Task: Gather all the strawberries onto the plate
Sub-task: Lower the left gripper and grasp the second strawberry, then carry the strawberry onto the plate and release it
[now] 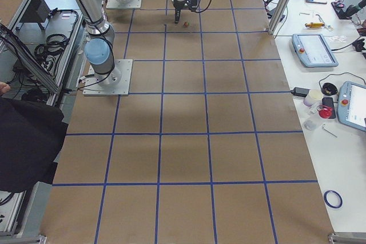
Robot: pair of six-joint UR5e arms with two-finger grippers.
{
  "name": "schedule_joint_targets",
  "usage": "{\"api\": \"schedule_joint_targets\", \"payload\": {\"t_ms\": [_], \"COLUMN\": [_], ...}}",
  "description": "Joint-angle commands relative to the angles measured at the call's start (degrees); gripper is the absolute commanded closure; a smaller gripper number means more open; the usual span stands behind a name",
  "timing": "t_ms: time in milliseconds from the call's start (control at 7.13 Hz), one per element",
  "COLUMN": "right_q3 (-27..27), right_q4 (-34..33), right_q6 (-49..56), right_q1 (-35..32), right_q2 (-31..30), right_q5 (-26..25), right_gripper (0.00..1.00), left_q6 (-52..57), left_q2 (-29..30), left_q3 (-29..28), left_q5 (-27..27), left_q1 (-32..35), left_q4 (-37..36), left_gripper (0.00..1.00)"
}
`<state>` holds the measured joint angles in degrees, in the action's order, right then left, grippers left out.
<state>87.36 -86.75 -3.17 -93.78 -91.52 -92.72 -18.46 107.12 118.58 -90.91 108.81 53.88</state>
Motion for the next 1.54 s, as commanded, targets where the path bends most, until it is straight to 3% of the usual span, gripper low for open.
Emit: {"api": "schedule_joint_targets", "payload": {"t_ms": [0, 421, 701, 1122, 1403], "right_q3": [0.0, 0.0, 0.0, 0.0, 0.0], "right_q4": [0.0, 0.0, 0.0, 0.0, 0.0], "right_q6": [0.0, 0.0, -0.1, -0.1, -0.1], "right_q1": [0.0, 0.0, 0.0, 0.0, -0.1], "right_q2": [0.0, 0.0, 0.0, 0.0, 0.0], "right_q5": [0.0, 0.0, 0.1, 0.1, 0.1], "right_gripper": [0.0, 0.0, 0.0, 0.0, 0.0], "left_q6": [0.0, 2.1, 5.7, 20.8, 22.5], "left_q2": [-0.3, -2.4, -5.4, -7.4, -6.0], "left_q3": [-0.4, -3.9, -5.6, 0.0, 1.5], "left_q5": [-0.1, -0.8, -5.7, -6.8, -8.7], "left_q1": [0.0, -0.5, -6.4, -19.8, -22.2], "left_q4": [0.0, 1.7, 8.2, 8.9, 5.6], "left_gripper": [0.93, 0.98, 0.99, 0.99, 0.96]}}
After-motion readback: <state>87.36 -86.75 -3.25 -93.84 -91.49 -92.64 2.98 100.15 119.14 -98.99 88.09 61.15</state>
